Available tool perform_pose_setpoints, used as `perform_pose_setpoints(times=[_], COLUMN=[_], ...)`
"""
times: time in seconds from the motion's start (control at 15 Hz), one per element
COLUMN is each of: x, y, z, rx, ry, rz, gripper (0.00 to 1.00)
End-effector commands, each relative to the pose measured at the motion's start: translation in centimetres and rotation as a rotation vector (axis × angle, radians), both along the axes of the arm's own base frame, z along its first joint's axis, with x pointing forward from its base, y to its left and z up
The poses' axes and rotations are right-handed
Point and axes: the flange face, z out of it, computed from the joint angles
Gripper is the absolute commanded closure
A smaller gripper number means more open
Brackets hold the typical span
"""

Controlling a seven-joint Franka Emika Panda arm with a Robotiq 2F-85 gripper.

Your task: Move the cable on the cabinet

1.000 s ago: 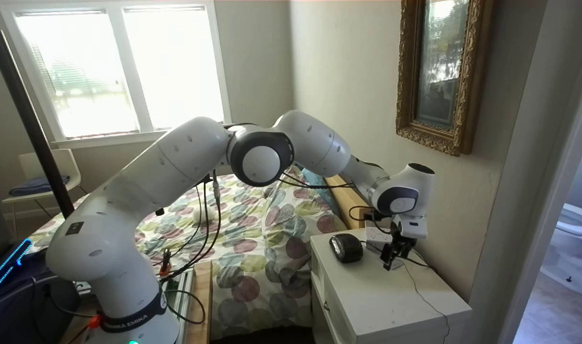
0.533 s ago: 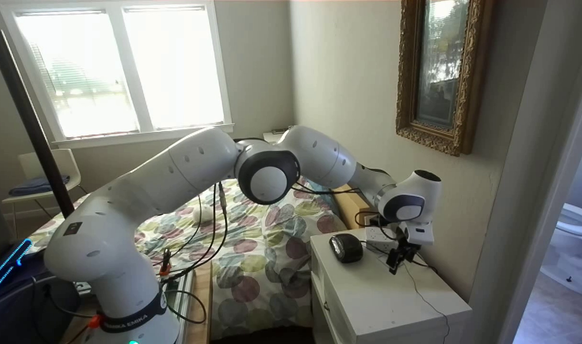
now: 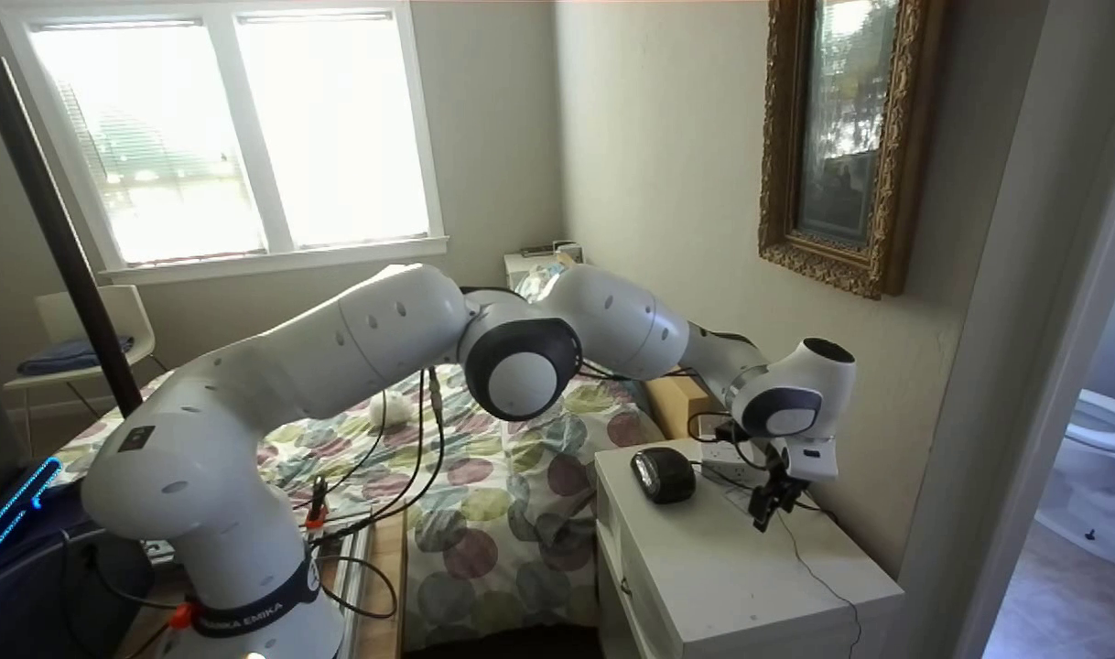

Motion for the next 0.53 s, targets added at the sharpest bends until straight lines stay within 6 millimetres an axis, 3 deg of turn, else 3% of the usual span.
perform_pose_setpoints(times=[0.0,0.27,0.47], x=[0.79,1.06,1.28], y=[0.08,0.34,0.53], z=[-0.33,-0.58,-0.61], rx=[0.061,0.075,0.079], ry=[-0.004,-0.006,-0.015], rz=[-0.005,-0.005,-0.002], gripper=[0.27,0.42,0.66])
